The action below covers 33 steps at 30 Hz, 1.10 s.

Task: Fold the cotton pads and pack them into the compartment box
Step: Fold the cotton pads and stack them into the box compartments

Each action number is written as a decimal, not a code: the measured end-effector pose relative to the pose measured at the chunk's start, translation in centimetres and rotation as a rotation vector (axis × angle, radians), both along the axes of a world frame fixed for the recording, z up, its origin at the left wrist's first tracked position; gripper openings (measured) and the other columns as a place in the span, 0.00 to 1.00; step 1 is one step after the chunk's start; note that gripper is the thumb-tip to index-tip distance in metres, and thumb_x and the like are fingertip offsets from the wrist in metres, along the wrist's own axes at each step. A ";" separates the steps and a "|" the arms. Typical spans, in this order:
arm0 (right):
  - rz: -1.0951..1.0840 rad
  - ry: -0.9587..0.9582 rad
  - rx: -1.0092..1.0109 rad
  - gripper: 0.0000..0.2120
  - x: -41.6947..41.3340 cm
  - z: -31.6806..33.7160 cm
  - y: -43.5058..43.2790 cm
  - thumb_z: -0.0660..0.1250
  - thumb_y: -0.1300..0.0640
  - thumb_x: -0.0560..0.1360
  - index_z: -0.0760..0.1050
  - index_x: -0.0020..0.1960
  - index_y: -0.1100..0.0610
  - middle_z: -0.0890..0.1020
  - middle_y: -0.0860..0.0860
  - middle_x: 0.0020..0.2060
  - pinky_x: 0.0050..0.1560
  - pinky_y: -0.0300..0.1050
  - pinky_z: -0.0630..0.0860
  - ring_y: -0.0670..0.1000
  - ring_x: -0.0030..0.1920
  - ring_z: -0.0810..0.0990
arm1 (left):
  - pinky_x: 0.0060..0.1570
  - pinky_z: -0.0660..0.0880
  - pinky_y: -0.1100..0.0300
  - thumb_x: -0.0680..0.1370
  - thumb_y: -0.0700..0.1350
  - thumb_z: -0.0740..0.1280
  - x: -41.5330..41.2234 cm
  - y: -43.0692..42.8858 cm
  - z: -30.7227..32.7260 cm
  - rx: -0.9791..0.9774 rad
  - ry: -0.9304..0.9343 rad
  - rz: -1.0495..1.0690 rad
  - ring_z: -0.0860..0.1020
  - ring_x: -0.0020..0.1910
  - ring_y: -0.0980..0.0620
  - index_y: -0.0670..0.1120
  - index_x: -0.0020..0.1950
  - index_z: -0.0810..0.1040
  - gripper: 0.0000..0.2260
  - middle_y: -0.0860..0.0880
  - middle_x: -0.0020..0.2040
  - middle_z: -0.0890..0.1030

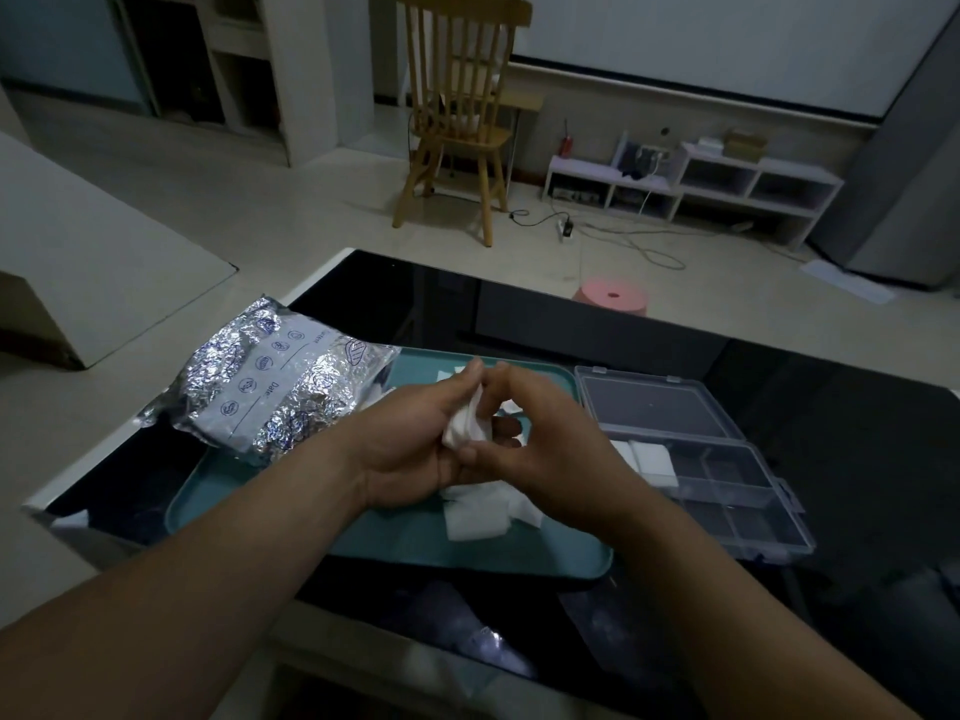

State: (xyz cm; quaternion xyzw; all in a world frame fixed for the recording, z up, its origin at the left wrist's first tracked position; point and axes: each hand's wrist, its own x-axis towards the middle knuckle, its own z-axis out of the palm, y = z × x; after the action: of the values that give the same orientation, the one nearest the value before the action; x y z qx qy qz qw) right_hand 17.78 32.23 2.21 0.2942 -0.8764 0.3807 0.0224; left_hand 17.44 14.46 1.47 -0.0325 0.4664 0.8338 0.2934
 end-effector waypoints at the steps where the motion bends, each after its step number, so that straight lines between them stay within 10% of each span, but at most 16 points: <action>1: 0.019 -0.061 -0.020 0.15 -0.1 0.2 0.3 0.78 0.51 0.74 0.75 0.53 0.53 0.80 0.40 0.56 0.57 0.34 0.74 0.42 0.59 0.78 | 0.74 0.66 0.36 0.85 0.60 0.57 0.0 -0.1 -0.1 -0.007 -0.008 0.003 0.75 0.68 0.38 0.47 0.75 0.73 0.24 0.30 0.71 0.72; 5: 0.053 -0.116 -0.026 0.15 -0.2 0.5 0.6 0.78 0.54 0.74 0.73 0.51 0.52 0.81 0.40 0.58 0.62 0.45 0.76 0.42 0.60 0.78 | 0.51 0.80 0.42 0.85 0.61 0.56 0.1 -0.3 -0.2 -0.001 -0.009 -0.010 0.77 0.43 0.47 0.48 0.69 0.77 0.22 0.43 0.47 0.77; 10: 0.015 -0.128 -0.086 0.21 0.2 -0.4 -0.5 0.79 0.47 0.69 0.68 0.48 0.49 0.79 0.50 0.51 0.51 0.59 0.82 0.56 0.51 0.81 | 0.61 0.75 0.44 0.84 0.63 0.57 0.6 0.6 -0.1 -0.028 -0.021 0.018 0.73 0.65 0.39 0.45 0.70 0.78 0.26 0.36 0.65 0.78; 18: -0.001 -0.139 -0.128 0.21 0.6 -0.5 -0.4 0.79 0.52 0.71 0.67 0.48 0.49 0.78 0.52 0.50 0.46 0.64 0.80 0.59 0.49 0.81 | 0.58 0.78 0.49 0.84 0.63 0.56 0.9 1.2 -0.4 0.066 -0.012 -0.017 0.79 0.56 0.46 0.48 0.54 0.86 0.24 0.42 0.54 0.83; 22: -0.018 -0.196 -0.161 0.20 0.6 0.6 0.5 0.80 0.56 0.73 0.68 0.51 0.57 0.79 0.53 0.52 0.45 0.40 0.82 0.49 0.48 0.81 | 0.58 0.77 0.52 0.84 0.59 0.61 1.0 1.4 -0.5 0.112 -0.024 0.014 0.73 0.54 0.47 0.48 0.70 0.76 0.20 0.40 0.59 0.74; 26: -0.031 -0.173 -0.118 0.20 1.1 0.8 0.5 0.79 0.59 0.73 0.68 0.50 0.60 0.78 0.55 0.52 0.41 0.29 0.74 0.40 0.43 0.77 | 0.54 0.74 0.54 0.83 0.58 0.63 1.1 1.8 -0.9 0.129 -0.053 0.011 0.69 0.46 0.52 0.51 0.60 0.78 0.13 0.45 0.51 0.72; 33: 0.002 -0.168 -0.131 0.22 0.8 0.1 0.3 0.80 0.52 0.71 0.65 0.48 0.47 0.77 0.52 0.49 0.43 0.65 0.79 0.62 0.47 0.80 | 0.62 0.73 0.49 0.86 0.58 0.54 1.1 1.9 -0.4 0.194 -0.070 -0.029 0.78 0.57 0.45 0.48 0.67 0.77 0.20 0.43 0.59 0.78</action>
State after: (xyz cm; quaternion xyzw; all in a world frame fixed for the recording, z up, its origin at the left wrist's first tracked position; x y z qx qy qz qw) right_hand 18.58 32.53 2.30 0.2601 -0.8480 0.4607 -0.0326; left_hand 18.53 16.37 1.04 -0.0262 0.3733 0.8691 0.3235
